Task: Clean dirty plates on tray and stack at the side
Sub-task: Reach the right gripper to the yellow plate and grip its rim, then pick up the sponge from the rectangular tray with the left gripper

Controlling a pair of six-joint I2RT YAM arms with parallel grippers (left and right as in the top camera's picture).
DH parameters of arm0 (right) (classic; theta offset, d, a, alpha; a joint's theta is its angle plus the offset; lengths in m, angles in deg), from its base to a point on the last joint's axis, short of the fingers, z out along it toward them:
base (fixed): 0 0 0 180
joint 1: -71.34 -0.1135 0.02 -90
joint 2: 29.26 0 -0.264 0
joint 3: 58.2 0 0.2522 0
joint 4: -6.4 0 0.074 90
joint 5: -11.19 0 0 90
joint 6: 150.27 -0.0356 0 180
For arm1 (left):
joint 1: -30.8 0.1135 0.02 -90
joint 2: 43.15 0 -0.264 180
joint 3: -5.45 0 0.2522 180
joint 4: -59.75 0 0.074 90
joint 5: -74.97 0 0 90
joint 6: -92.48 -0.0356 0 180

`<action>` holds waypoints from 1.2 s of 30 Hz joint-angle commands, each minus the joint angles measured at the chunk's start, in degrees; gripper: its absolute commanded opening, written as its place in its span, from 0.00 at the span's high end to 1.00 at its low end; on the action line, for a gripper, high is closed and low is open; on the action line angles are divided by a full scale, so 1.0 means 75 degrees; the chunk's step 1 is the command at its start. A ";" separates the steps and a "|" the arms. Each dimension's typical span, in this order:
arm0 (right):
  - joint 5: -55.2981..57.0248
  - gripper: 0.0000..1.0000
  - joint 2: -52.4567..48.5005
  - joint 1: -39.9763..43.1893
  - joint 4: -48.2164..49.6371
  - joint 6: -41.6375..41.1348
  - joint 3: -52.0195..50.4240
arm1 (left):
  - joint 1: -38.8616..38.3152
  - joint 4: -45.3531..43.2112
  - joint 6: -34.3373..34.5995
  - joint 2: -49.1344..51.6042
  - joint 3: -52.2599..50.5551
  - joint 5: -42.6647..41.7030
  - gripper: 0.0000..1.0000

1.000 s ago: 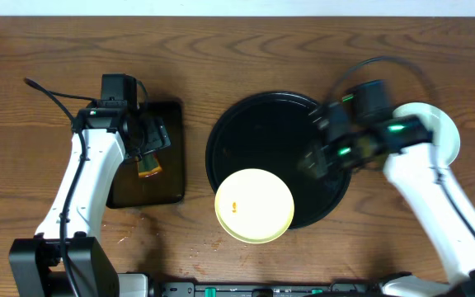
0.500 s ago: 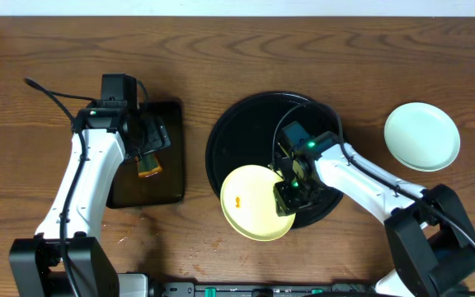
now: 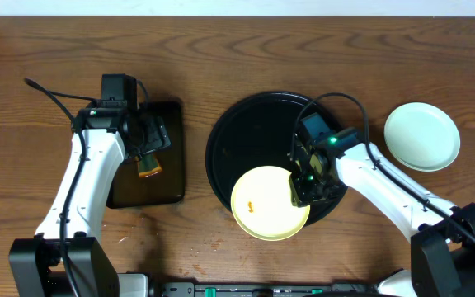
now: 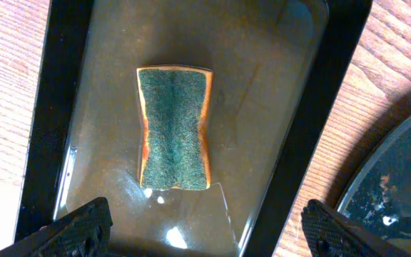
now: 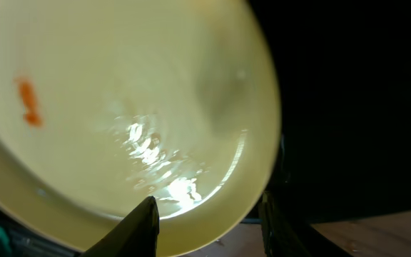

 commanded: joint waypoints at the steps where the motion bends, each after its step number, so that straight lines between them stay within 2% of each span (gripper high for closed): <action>1: 0.0848 0.56 0.0006 0.0093 0.0154 -0.0726 -0.0402 | -0.0009 0.0020 -0.0017 -0.0055 0.0082 0.0012 0.14; 3: 0.0694 0.58 0.0006 0.0090 0.0688 -0.0726 -0.0813 | -0.0009 0.0020 -0.0015 -0.0055 0.0082 0.0015 0.14; 6: 0.0210 0.75 0.0006 0.0090 0.1361 -0.0787 -0.1268 | -0.0012 0.0020 -0.0015 -0.0055 0.0082 0.0012 0.14; 8: 0.0204 0.90 0.0009 0.0125 0.1492 -0.0924 -0.1326 | -0.0009 0.0020 -0.0015 -0.0055 0.0082 0.0012 0.14; 11: 0.0216 0.99 0.0055 0.0248 0.1743 -0.0921 -0.1241 | -0.0009 0.0020 -0.0015 -0.0055 0.0082 0.0012 0.14; 16: 0.0627 0.99 0.0076 0.0720 0.2046 -0.0930 -0.0892 | -0.0009 0.0020 -0.0017 -0.0055 0.0082 0.0012 0.14; 23: 0.2218 0.99 0.0073 0.1174 0.3136 -0.1422 -0.0822 | -0.0009 0.0020 -0.0015 -0.0055 0.0082 0.0012 0.14; 27: 0.2264 0.99 0.0073 0.1125 0.3398 -0.1434 -0.0822 | -0.0009 0.0020 -0.0015 -0.0055 0.0082 0.0012 0.14; 31: 0.2183 0.98 0.0073 0.1008 0.3031 -0.1492 -0.0822 | -0.0009 0.0020 -0.0015 -0.0055 0.0082 0.0012 0.14; 34: 0.2218 0.80 0.0073 0.1040 0.2981 -0.1119 -0.0825 | -0.0009 0.0020 -0.0015 -0.0055 0.0082 0.0012 0.14; 36: 0.2206 0.78 0.0073 0.1105 0.3174 -0.0329 -0.0825 | -0.0009 0.0020 -0.0015 -0.0055 0.0082 0.0012 0.14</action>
